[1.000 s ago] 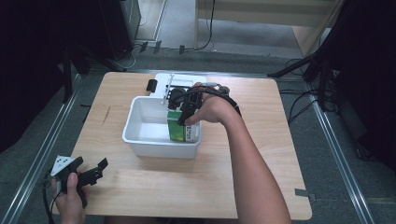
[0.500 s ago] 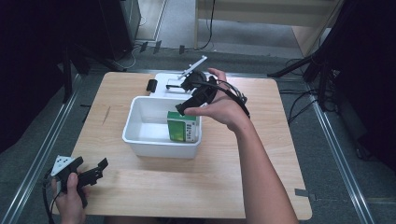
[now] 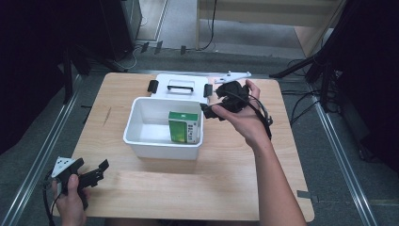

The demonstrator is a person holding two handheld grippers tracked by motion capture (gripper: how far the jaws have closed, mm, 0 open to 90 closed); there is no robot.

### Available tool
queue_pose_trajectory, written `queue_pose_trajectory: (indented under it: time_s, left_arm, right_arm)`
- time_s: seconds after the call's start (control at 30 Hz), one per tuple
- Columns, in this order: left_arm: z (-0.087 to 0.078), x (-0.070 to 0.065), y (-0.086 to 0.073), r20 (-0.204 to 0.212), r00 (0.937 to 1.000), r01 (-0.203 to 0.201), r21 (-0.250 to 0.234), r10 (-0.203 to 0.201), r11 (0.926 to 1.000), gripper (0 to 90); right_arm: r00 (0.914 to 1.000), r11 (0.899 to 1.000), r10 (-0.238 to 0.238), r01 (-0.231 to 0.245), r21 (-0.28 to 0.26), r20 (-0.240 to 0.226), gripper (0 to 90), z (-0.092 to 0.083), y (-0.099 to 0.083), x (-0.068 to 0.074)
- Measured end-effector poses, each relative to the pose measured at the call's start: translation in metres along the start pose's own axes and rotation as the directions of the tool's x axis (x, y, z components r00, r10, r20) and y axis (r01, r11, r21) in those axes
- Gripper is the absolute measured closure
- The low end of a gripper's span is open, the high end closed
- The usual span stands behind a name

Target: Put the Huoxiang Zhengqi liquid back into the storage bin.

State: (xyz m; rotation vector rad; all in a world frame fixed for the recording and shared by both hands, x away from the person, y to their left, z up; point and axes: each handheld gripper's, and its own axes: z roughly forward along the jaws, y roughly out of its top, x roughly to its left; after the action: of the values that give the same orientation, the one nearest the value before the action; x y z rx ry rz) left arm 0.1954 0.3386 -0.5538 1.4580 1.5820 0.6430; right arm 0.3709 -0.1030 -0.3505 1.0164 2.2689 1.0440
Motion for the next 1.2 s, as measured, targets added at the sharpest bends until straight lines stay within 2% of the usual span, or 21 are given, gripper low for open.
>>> queue_pose_trajectory:
  time_s: [0.2,0.3,0.4,0.53,0.67,0.97,1.0,1.1,1.2]
  left_arm:
    - [0.000,0.000,0.000,-0.001,1.0000,0.001,0.000,-0.001,1.0000,0.0]
    - [0.000,0.000,0.000,-0.001,1.0000,0.002,0.000,-0.002,1.0000,0.0]
    - [0.000,0.000,0.000,-0.001,1.0000,0.002,0.000,-0.002,1.0000,0.0]
    - [0.000,0.000,0.000,-0.005,1.0000,0.000,0.000,0.000,1.0000,0.0]
    - [0.000,0.000,0.000,-0.005,1.0000,0.001,0.001,-0.001,1.0000,0.0]
    - [0.000,0.000,0.000,-0.002,1.0000,-0.003,0.000,0.003,1.0000,0.0]
    - [0.000,0.000,0.000,-0.002,1.0000,-0.003,0.000,0.003,1.0000,0.0]
    - [0.000,0.000,0.000,-0.002,1.0000,-0.004,-0.001,0.004,1.0000,0.0]
    - [0.000,-0.001,0.000,-0.001,1.0000,-0.007,0.000,0.007,1.0000,0.0]
  right_arm:
    - [0.9985,0.996,0.039,-0.036,-0.076,0.038,0.0,-0.010,-0.028,-0.012]
    - [0.9968,0.994,0.063,-0.058,-0.095,0.049,0.0,-0.015,-0.043,-0.018]
    - [0.9947,0.994,0.076,-0.069,-0.090,0.069,0.0,-0.016,-0.057,-0.023]
    - [0.9891,0.988,0.119,-0.110,-0.104,0.087,0.0,-0.020,-0.079,-0.031]
    - [0.9849,0.987,0.131,-0.118,-0.110,0.113,0.0,-0.022,-0.100,-0.038]
    - [0.9756,0.980,0.177,-0.162,-0.119,0.130,0.0,-0.028,-0.145,-0.049]
    - [0.9756,0.980,0.177,-0.162,-0.119,0.130,0.0,-0.028,-0.145,-0.049]
    - [0.9716,0.976,0.193,-0.176,-0.128,0.137,0.0,-0.030,-0.163,-0.052]
    - [0.9702,0.974,0.202,-0.185,-0.130,0.134,0.0,-0.031,-0.172,-0.053]
